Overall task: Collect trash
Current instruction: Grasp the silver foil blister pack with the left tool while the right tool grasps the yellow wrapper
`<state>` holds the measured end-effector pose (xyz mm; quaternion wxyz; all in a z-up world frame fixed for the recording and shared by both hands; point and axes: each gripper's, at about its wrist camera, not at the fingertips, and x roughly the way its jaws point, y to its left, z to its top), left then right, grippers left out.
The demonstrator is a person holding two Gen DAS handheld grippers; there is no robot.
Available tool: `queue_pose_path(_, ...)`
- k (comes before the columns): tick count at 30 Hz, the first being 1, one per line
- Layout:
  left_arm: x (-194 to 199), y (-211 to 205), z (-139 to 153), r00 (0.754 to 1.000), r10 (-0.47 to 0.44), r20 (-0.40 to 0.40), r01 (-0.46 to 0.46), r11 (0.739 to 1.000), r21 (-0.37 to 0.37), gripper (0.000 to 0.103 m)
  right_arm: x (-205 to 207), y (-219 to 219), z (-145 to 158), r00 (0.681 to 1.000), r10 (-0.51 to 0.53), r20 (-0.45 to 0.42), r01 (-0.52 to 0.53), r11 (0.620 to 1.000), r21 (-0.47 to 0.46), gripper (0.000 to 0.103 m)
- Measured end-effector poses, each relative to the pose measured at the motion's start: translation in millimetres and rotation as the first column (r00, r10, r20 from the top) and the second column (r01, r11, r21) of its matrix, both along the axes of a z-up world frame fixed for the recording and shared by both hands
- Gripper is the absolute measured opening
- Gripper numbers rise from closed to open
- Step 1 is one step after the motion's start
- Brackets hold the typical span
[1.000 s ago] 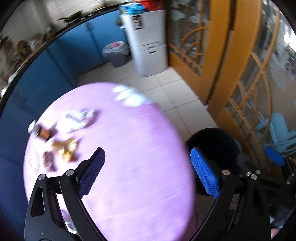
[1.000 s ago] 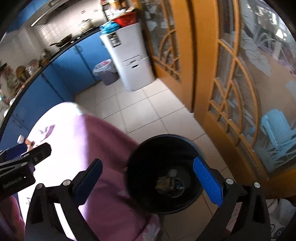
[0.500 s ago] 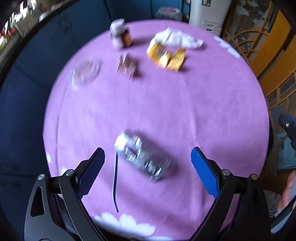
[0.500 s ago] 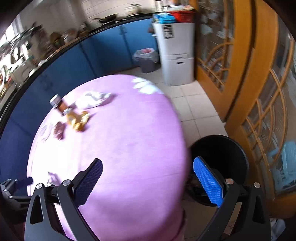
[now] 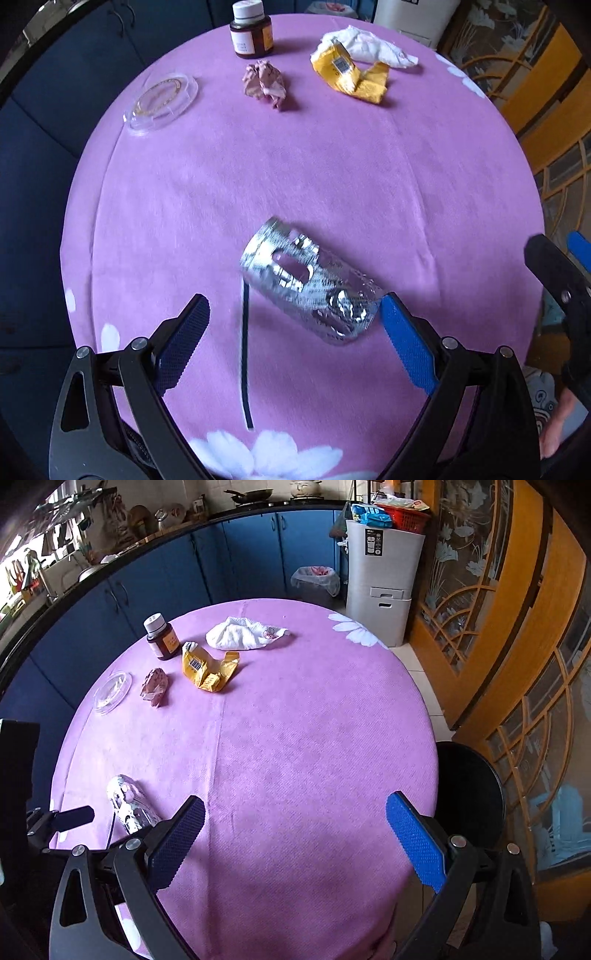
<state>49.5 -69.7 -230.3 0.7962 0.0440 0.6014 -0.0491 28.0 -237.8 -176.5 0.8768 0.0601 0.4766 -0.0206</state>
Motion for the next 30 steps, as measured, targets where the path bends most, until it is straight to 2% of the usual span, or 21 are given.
queue_pose_path(1, 2.1, -0.5, -1.1, 1.000, -0.001, 0.009, 0.001, 1.000, 0.004, 0.092, 1.8, 0.0, 0.6, 1.000, -0.004, -0.001, 0.004, 1.000, -0.004, 0.096)
queue_pose_path(4, 10.1, 3.6, -3.0, 0.999, 0.005, 0.031, -0.005, 1.000, 0.019, 0.079, 10.0, 0.8, 1.9, 1.000, -0.012, -0.002, 0.012, 1.000, -0.009, 0.096)
queue_pose_path(8, 23.7, 10.5, 1.4, 0.998, 0.006, 0.055, -0.007, 1.000, 0.009, 0.077, 25.8, 6.7, 1.5, 1.000, -0.007, -0.008, 0.007, 1.000, -0.012, 0.096)
queue_pose_path(20, 68.8, 59.8, 18.8, 0.984, 0.103, 0.145, -0.106, 0.994, 0.015, 0.076, 103.7, 51.6, -7.9, 0.995, 0.095, -0.016, -0.095, 0.995, 0.020, 0.096)
queue_pose_path(30, 111.9, 92.6, 33.6, 0.958, 0.186, 0.217, -0.196, 0.980, 0.024, 0.076, 167.1, 84.1, -31.2, 0.986, 0.154, -0.060, -0.154, 0.988, 0.002, 0.096)
